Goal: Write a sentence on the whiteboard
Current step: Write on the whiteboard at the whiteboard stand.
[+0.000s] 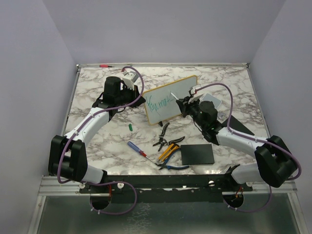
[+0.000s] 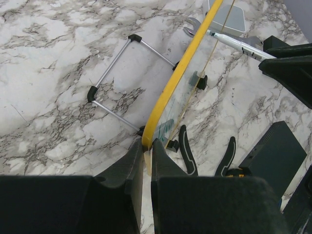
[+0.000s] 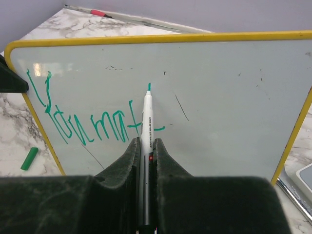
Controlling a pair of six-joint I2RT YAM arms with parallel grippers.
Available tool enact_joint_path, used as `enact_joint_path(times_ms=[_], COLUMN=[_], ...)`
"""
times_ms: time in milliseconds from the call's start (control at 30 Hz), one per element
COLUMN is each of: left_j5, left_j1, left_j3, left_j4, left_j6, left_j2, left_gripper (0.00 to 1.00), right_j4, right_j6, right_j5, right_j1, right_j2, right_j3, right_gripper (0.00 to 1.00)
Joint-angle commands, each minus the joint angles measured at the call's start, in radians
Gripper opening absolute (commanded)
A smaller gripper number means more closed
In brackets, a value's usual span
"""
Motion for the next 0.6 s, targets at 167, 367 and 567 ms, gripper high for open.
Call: enact_joint_path(times_ms=[167,367,567], left_j5=[-0.013,-0.012,-0.011], left_j1=[-0.002,-0.003,-0.003], left_j3=[0.011,0.011,0.011], left_j4=[-0.008,-0.009,-0.008], left_j6=[0.019,0.018,0.019], left_j2=[-0.027,-0.026,-0.027], left_gripper=[0.04,0.04,0.04], right_j4=[-0.004,-0.008,-0.018], right_j6=[0.039,0.069,0.077], right_j5=[0.014,0.014,0.017], right_j1=[-0.004,-0.003,-0.003], right_j2=[0.001,0.003,0.01], right_j3=[-0.074,-0.116,-0.123], right_gripper=[0.01,0.01,0.01])
